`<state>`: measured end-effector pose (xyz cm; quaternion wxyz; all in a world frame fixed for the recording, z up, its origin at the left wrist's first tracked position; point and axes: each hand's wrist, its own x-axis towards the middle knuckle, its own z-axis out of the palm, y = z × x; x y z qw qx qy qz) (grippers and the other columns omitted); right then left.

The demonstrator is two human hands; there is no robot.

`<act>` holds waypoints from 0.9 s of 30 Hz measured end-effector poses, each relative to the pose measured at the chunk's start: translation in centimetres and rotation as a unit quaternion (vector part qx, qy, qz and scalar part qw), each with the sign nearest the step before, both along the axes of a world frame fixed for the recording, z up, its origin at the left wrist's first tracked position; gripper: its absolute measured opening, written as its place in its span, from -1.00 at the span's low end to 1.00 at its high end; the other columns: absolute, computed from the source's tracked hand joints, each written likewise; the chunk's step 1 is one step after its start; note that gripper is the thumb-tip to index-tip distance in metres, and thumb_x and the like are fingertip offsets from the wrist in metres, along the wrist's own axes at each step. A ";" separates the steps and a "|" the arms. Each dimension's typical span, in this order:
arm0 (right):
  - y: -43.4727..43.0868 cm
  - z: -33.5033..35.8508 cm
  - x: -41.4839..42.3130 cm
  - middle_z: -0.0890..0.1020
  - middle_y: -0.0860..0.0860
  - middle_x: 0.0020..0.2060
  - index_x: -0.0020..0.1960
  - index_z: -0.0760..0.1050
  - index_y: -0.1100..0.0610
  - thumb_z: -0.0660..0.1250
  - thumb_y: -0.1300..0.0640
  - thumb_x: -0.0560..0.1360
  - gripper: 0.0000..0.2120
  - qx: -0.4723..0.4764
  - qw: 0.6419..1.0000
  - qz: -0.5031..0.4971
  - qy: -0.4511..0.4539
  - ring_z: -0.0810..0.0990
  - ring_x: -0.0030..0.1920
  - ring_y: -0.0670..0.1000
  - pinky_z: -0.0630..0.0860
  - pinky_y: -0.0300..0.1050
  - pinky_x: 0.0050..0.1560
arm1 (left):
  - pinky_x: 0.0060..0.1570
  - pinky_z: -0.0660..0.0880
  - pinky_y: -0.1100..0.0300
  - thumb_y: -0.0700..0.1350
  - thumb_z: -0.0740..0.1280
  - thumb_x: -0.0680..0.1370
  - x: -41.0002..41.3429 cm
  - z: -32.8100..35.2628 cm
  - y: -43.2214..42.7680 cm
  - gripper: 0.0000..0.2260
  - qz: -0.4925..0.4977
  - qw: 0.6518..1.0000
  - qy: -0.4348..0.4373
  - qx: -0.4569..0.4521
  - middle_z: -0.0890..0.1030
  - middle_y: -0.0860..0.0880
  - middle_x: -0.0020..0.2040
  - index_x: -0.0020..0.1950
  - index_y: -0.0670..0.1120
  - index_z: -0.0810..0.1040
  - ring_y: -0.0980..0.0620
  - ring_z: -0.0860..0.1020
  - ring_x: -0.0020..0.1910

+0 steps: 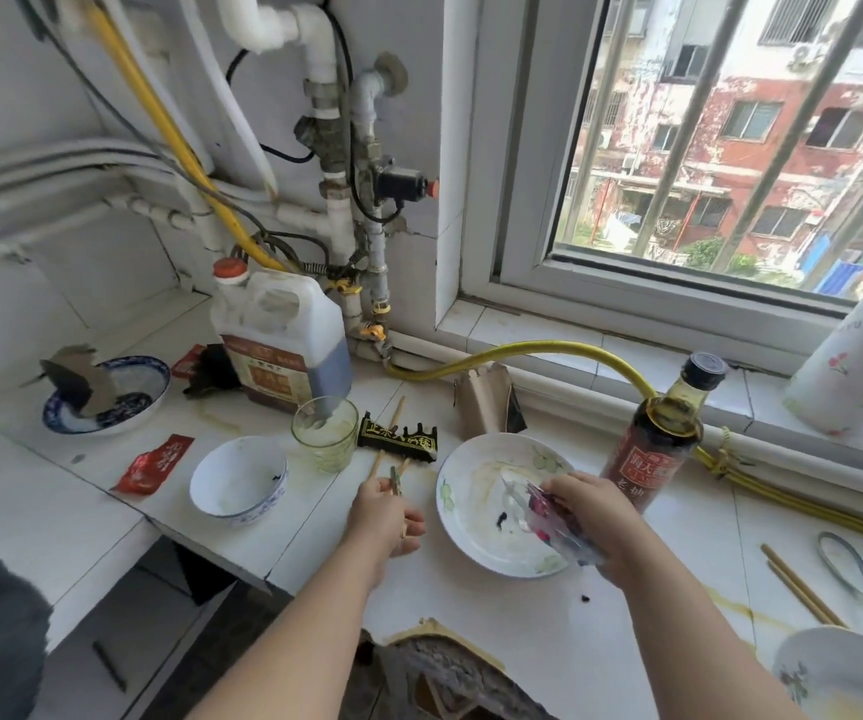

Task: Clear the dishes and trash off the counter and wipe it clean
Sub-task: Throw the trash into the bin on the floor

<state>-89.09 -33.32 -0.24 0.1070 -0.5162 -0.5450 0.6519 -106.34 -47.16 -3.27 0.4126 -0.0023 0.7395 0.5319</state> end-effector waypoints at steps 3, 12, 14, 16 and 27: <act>0.1 -0.5 -2.5 0.57 0.20 -0.25 -0.01 0.53 0.34 0.31 0.18 0.49 -0.79 0.018 1.000 0.021 0.007 0.54 -0.25 0.11 0.46 -0.09 -0.28 | -0.43 0.42 0.22 -0.38 0.19 0.44 0.0 1.1 0.0 -0.69 -0.024 0.999 0.026 -0.006 0.55 -0.15 -0.20 0.12 -0.10 0.41 -0.01 0.50 -0.32; -0.7 -1.6 -6.3 0.60 0.15 -0.32 -0.19 0.58 0.20 0.33 0.20 0.52 -0.86 -0.003 0.999 -0.015 0.031 0.56 -0.37 0.08 0.56 -0.06 -0.29 | -0.13 0.46 0.09 -0.07 0.24 0.47 -2.5 1.9 3.2 -0.90 -0.194 0.930 0.272 -0.152 0.56 -0.04 -0.09 -0.06 -0.05 0.42 -0.09 0.52 -0.13; -0.6 -1.4 -6.4 0.58 0.17 -0.32 -0.17 0.56 0.24 0.35 0.12 0.53 -0.81 0.011 0.999 -0.026 0.019 0.53 -0.35 0.08 0.50 -0.11 -0.30 | -0.08 0.43 0.11 -0.13 0.24 0.53 -3.5 1.6 4.3 -0.85 -0.253 0.866 0.383 -0.200 0.51 -0.06 0.11 0.09 -0.08 0.42 -0.11 0.54 0.01; 0.0 -1.3 -6.4 0.57 0.17 -0.30 -0.12 0.56 0.28 0.35 0.10 0.53 -0.78 0.017 0.999 -0.042 0.004 0.52 -0.32 0.07 0.47 -0.14 -0.31 | -0.06 0.45 0.09 -0.18 0.27 0.54 -4.5 1.4 5.5 -0.76 -0.323 0.788 0.466 -0.239 0.35 -0.11 0.31 0.20 -0.10 0.37 -0.10 0.54 0.09; 4.3 -0.6 -11.9 0.53 0.07 0.26 0.40 0.38 0.07 0.36 0.09 0.50 -0.52 0.132 0.985 -0.070 -0.090 0.55 0.17 0.09 0.49 -0.01 0.20 | 0.03 0.47 0.08 -0.34 0.15 0.56 -8.8 0.9 10.0 -0.70 -0.463 0.672 0.511 -0.272 0.43 -0.13 0.29 0.21 -0.16 0.53 -0.16 0.53 0.17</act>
